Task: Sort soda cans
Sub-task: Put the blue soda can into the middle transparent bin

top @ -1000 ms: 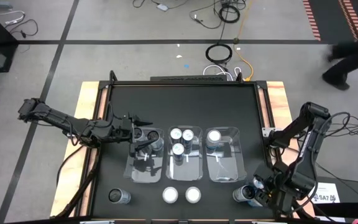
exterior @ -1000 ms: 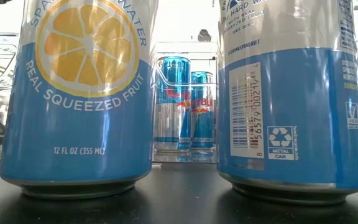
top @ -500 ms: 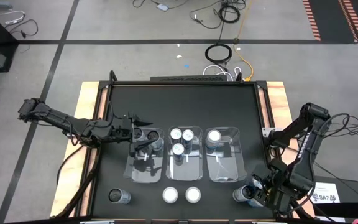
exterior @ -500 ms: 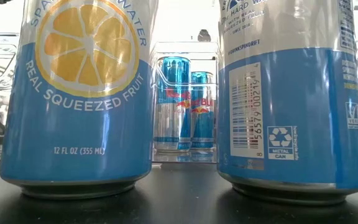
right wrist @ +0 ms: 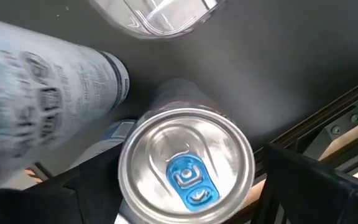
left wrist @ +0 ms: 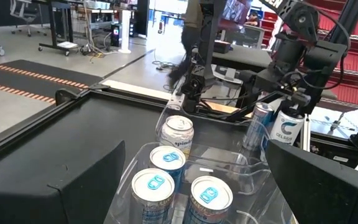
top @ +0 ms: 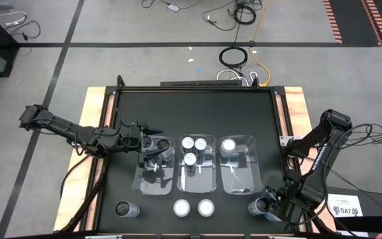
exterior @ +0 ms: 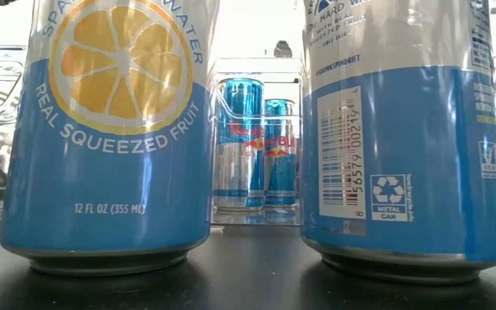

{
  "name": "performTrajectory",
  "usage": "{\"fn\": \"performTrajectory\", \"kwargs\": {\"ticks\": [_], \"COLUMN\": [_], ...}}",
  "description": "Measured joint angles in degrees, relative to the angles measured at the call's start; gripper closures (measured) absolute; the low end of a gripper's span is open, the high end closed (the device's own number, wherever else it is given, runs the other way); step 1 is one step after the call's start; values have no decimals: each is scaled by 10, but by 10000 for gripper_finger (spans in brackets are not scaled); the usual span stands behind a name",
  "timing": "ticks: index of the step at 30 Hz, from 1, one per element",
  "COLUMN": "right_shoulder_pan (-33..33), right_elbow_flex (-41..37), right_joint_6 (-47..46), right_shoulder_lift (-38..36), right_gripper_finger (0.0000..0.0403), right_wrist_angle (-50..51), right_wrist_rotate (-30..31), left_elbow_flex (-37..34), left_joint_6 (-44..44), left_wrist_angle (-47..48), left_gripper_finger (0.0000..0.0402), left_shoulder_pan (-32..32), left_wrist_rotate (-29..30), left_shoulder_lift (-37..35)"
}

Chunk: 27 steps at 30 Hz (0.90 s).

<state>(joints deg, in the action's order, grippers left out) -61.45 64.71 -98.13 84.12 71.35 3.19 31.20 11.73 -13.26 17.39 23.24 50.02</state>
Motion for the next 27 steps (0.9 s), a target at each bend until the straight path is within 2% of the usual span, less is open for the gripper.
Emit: {"fn": "performTrajectory", "kwargs": {"ticks": [10, 22, 27], "right_shoulder_pan": [0, 0, 0], "right_elbow_flex": [-13, -13, -12], "right_joint_6": [-4, -17, -19], "right_shoulder_lift": [0, 0, 0], "right_gripper_finger": [82, 177, 176], "right_wrist_angle": [-8, -8, -7], "right_wrist_rotate": [25, 27, 17], "left_elbow_flex": [0, 0, 0], "left_joint_6": [0, 0, 0], "left_wrist_angle": [0, 0, 0], "left_gripper_finger": [4, 4, 4], "left_shoulder_pan": [0, 0, 0], "left_wrist_rotate": [0, 0, 0], "left_shoulder_lift": [0, 0, 0]}}
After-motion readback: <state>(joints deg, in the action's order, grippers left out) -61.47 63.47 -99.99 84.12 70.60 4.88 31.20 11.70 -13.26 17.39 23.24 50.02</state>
